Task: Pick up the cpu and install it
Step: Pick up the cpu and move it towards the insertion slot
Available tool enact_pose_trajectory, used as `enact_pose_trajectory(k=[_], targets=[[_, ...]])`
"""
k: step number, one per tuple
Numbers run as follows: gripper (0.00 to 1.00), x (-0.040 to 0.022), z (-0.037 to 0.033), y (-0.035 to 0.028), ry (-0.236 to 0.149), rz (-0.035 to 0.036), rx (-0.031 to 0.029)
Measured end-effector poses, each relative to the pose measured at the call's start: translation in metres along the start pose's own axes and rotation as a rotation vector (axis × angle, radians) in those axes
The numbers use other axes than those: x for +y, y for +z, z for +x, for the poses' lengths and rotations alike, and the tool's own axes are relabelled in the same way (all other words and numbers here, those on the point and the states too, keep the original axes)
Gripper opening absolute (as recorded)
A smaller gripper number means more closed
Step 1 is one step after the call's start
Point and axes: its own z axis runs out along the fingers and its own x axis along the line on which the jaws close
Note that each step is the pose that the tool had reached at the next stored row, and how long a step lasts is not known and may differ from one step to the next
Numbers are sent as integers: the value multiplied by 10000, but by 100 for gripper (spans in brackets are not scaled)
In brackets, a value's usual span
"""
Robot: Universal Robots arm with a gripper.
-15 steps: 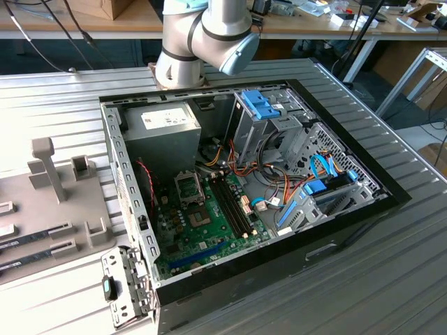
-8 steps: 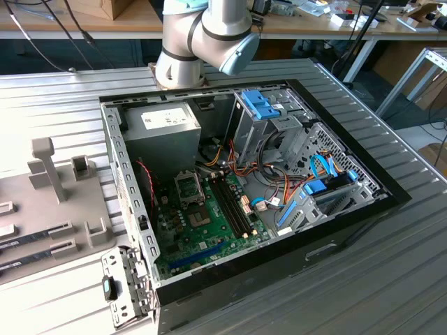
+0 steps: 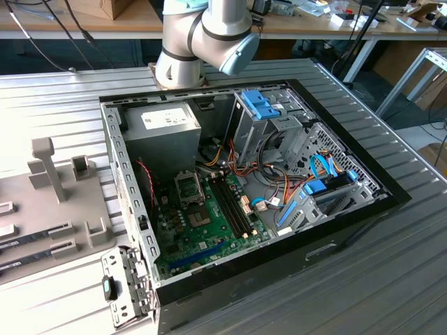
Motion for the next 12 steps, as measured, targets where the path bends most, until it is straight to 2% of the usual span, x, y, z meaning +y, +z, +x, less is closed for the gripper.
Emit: enact_pose_trajectory(k=[12], targets=[[47, 1, 0, -22, 0, -2, 1]])
